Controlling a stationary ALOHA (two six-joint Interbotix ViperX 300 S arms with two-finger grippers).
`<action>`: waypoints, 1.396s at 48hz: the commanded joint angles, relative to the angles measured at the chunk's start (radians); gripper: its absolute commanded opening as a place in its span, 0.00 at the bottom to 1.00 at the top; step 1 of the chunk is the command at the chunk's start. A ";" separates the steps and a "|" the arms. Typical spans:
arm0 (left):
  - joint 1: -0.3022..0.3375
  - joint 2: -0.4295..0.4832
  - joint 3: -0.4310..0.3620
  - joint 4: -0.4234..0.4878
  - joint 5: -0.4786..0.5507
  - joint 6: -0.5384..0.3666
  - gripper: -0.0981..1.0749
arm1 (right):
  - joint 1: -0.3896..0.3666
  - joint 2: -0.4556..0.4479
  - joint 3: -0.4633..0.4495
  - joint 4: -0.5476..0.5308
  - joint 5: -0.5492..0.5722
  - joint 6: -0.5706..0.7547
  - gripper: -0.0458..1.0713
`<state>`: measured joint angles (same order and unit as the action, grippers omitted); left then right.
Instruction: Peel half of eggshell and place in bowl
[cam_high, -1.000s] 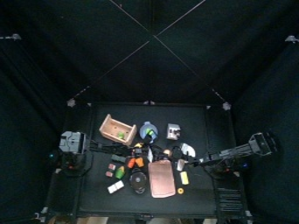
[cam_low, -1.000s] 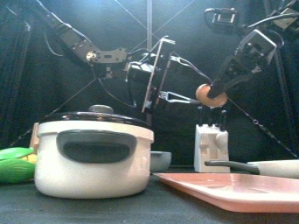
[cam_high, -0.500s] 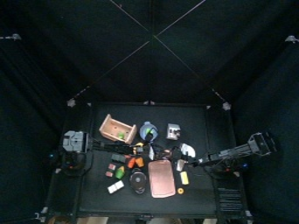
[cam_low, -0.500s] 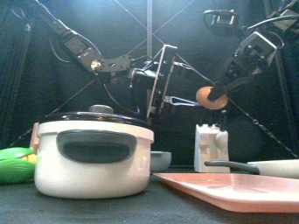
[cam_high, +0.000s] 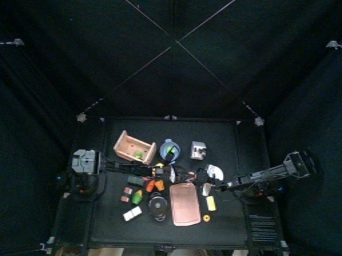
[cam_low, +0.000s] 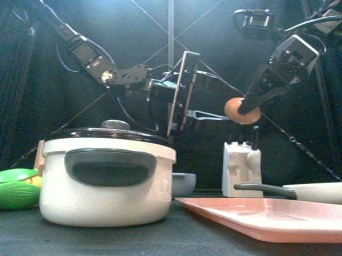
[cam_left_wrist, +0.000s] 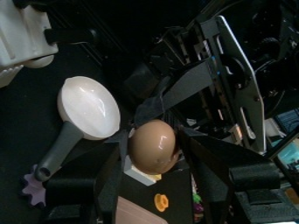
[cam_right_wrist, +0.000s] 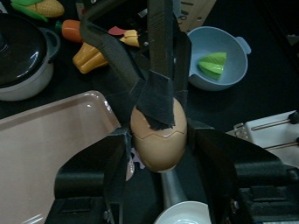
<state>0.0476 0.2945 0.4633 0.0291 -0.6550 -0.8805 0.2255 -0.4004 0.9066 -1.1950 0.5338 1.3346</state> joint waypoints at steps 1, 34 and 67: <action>-0.005 -0.032 -0.006 0.014 -0.023 -0.002 0.80 | -0.003 -0.011 -0.015 -0.003 0.003 0.003 0.58; -0.006 -0.018 -0.003 0.080 -0.043 -0.074 0.92 | -0.005 -0.009 -0.015 -0.005 0.003 0.003 0.58; 0.003 0.006 -0.015 0.029 -0.006 -0.072 0.90 | -0.003 -0.009 -0.015 0.002 0.000 0.005 0.58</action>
<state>0.0491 0.3099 0.4725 0.0583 -0.6565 -0.9541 0.2240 -0.3988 0.9066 -1.1919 0.5354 1.3361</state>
